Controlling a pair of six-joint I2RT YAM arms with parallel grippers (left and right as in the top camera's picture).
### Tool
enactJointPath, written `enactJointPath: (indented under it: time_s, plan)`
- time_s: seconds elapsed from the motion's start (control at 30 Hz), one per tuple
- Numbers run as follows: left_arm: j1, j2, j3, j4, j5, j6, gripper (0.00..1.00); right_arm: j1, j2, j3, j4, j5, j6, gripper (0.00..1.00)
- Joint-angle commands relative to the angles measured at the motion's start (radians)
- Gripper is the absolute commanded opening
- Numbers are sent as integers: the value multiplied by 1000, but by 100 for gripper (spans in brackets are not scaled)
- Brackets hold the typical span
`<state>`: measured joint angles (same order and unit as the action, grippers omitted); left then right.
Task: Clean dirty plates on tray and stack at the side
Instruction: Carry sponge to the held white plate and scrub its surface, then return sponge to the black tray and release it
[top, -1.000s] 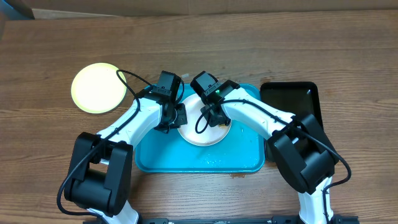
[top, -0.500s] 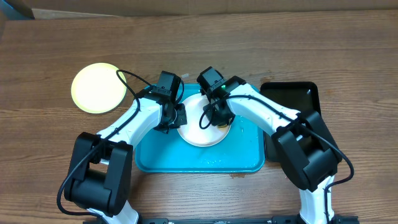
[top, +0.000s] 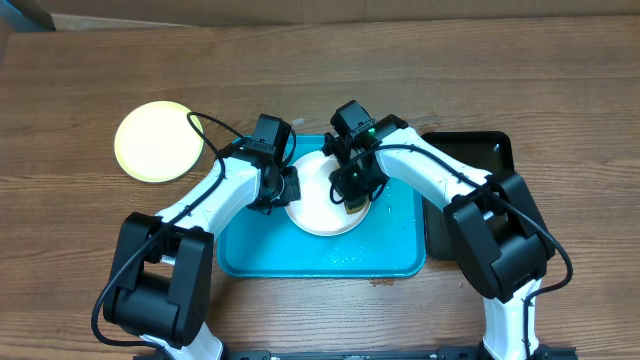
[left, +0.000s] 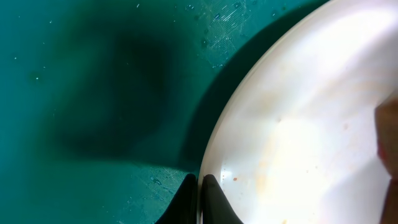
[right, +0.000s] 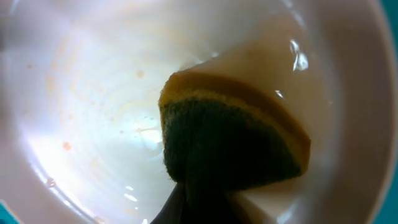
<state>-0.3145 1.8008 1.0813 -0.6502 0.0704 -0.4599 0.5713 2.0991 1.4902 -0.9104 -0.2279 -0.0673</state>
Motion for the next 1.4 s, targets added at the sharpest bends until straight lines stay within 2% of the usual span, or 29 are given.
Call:
enactJointPath:
  time_s: [0.0,0.27,0.37,0.5,0.7,0.93,1.1,1.2,1.33,1.37]
  plan:
    - [-6,11,-13,1,0,15,4,16,26,3,-6,-120,-20,4]
    - [-6,11,-13,1,0,15,4,-39,26,58,64,-445,-19,4]
    - [-6,11,-13,0,0,16,4,-79,26,124,50,-473,-15,4]
    - [-6,11,-13,-4,-3,19,4,-149,18,230,-63,-468,-18,4]
    - [-6,11,-13,-3,-3,19,4,-293,-6,346,-306,-311,-19,4]
    - [-7,11,-13,-3,-2,19,5,-473,-16,330,-484,-95,-8,4]
    - [-6,11,-13,0,0,19,5,-546,-16,257,-467,44,34,4]
    - [-6,11,-13,0,0,19,5,-562,-16,194,-415,159,89,4]
    - [-6,11,-13,1,0,19,5,-561,-16,112,-314,199,90,4]
    - [-6,11,-13,1,0,19,6,-559,-16,98,-296,198,90,12]
